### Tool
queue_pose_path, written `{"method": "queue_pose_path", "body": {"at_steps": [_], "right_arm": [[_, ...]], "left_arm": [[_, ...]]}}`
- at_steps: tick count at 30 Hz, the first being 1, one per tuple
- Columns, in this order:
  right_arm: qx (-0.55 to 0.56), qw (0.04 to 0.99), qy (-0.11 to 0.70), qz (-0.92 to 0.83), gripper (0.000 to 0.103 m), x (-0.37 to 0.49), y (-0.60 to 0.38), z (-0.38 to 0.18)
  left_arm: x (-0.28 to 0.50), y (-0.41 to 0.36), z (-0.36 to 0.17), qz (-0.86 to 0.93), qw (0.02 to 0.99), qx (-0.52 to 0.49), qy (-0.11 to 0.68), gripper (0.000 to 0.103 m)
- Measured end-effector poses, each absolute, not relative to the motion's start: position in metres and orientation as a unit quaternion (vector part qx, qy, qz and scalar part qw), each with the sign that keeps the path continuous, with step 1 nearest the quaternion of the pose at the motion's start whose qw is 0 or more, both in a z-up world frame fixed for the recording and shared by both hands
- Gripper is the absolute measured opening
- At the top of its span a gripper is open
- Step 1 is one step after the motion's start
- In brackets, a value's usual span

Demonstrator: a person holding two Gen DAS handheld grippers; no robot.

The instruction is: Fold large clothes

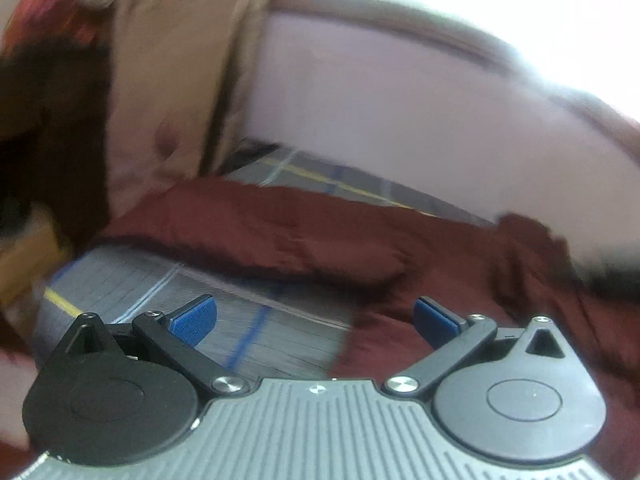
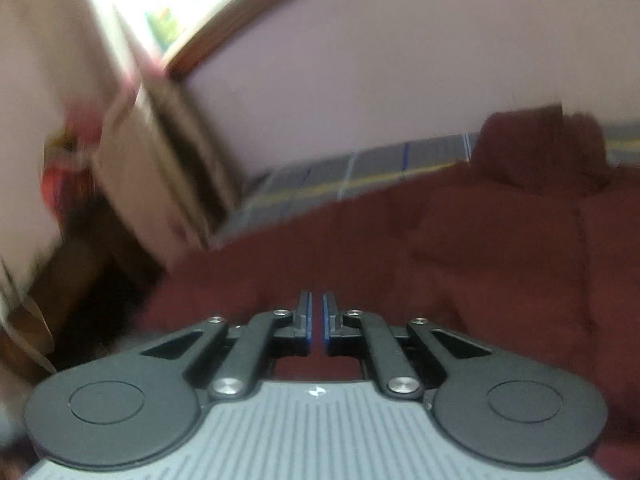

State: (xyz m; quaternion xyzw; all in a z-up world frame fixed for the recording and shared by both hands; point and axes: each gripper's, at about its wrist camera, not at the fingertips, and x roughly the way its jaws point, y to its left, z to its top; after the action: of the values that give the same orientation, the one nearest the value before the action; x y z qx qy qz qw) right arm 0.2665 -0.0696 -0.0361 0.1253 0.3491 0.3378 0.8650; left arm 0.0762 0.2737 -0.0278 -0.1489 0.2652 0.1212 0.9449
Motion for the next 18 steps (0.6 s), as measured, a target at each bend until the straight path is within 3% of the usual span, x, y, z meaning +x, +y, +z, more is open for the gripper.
{"method": "queue_pose_path", "body": {"at_steps": [4, 8, 11, 17, 18], "right_arm": [[0.053, 0.871, 0.356, 0.333, 0.009, 0.226, -0.079, -0.056], [0.071, 0.863, 0.381, 0.323, 0.009, 0.211, -0.097, -0.074], [0.09, 0.865, 0.384, 0.311, 0.01, 0.208, -0.11, -0.08], [0.118, 0.862, 0.392, 0.3, 0.01, 0.205, -0.114, -0.089], [0.119, 0.862, 0.392, 0.298, 0.01, 0.206, -0.114, -0.088]], "left_arm": [[0.097, 0.347, -0.039, 0.146, 0.917, -0.239, 0.285, 0.101], [0.114, 0.419, -0.055, 0.159, 0.878, -0.338, 0.301, 0.099], [0.132, 0.463, -0.074, 0.159, 0.845, -0.396, 0.322, 0.086], [0.159, 0.503, -0.082, 0.144, 0.842, -0.429, 0.293, 0.068], [0.163, 0.508, -0.082, 0.15, 0.84, -0.433, 0.289, 0.045]]}}
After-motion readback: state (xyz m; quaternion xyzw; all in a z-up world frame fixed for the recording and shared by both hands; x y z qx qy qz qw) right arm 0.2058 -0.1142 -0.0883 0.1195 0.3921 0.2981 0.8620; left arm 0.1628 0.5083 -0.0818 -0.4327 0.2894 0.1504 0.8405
